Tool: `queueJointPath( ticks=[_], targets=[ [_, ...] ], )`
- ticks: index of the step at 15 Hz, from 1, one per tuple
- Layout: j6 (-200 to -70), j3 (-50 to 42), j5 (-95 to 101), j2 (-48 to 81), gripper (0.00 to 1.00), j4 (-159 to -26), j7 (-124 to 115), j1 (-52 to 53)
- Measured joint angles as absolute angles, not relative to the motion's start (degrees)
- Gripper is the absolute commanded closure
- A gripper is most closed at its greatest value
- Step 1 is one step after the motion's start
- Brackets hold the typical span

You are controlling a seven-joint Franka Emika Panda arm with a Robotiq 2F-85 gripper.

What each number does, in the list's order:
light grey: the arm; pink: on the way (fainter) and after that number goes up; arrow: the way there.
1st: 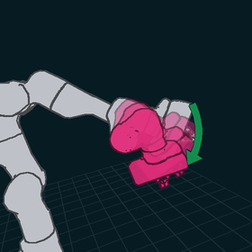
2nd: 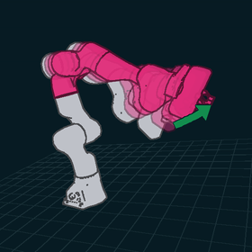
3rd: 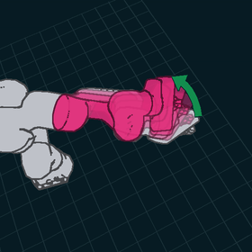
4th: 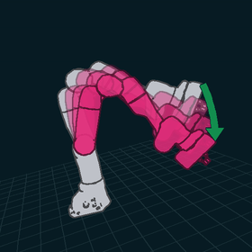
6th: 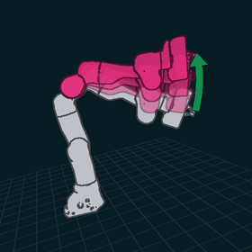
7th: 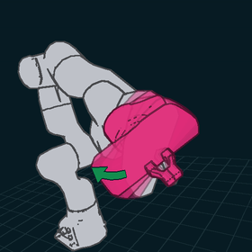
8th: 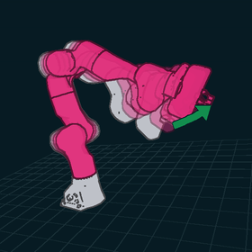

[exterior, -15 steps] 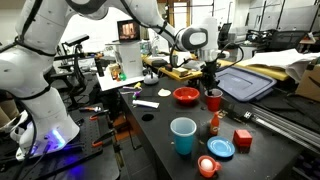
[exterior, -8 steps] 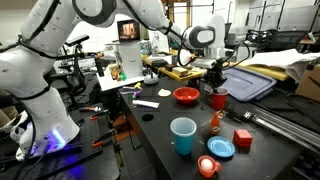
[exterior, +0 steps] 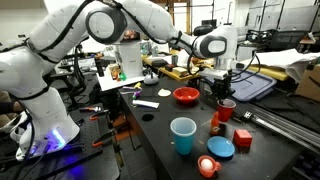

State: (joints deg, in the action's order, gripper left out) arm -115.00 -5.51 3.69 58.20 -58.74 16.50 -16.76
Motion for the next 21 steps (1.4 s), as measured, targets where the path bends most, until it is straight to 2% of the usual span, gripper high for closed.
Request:
queueJointPath(
  ticks=[9,10,11,20,21],
  targets=[
    [-109.1,-5.5,3.7,66.4,0.99,-46.4,16.6,-18.4],
    [-108.6,-5.5,3.7,66.9,0.71,-45.4,16.6,-18.4],
    [-108.1,-5.5,3.7,67.4,0.70,-44.4,16.6,-18.4],
    [-106.5,-5.5,3.7,69.6,0.04,-40.0,16.5,-18.6],
    [-106.5,-5.5,3.7,69.6,0.01,-39.6,16.5,-18.6]
  ],
)
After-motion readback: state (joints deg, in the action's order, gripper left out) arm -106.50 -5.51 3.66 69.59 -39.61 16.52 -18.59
